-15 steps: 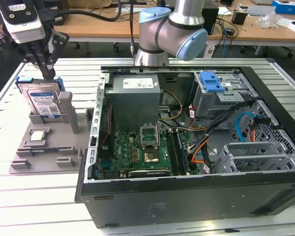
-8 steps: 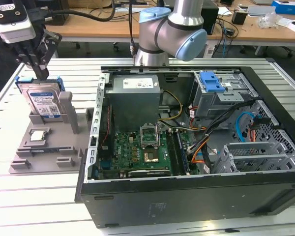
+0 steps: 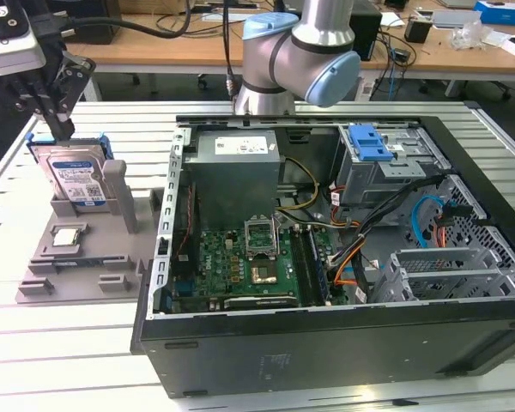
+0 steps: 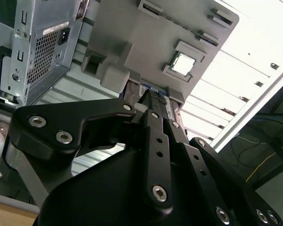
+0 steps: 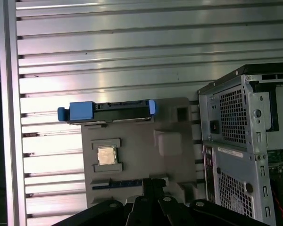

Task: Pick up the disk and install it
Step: 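Reach for the disk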

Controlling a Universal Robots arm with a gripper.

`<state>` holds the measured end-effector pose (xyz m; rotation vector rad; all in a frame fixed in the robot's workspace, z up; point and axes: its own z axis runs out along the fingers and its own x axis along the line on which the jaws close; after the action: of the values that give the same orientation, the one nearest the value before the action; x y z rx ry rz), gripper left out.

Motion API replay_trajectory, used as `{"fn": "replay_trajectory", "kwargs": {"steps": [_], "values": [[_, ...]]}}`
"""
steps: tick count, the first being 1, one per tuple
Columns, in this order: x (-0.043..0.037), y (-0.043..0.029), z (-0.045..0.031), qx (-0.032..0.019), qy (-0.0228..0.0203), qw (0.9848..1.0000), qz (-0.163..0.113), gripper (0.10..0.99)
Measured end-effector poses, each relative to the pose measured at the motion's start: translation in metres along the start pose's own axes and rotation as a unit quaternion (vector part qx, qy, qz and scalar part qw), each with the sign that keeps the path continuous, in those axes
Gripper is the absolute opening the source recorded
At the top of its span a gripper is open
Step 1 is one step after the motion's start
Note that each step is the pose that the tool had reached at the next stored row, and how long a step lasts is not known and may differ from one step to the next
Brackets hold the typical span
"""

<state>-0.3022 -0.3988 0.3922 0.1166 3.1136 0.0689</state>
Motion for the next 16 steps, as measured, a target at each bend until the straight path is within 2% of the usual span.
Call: {"fn": "replay_trajectory", "kwargs": {"steps": [6,16], "values": [[0.0114,-0.0009,-0.0002,0.0,0.0,1.0,0.0,0.106],[0.0233,-0.0017,-0.0006,0.0,0.0,1.0,0.0,0.106]]}}
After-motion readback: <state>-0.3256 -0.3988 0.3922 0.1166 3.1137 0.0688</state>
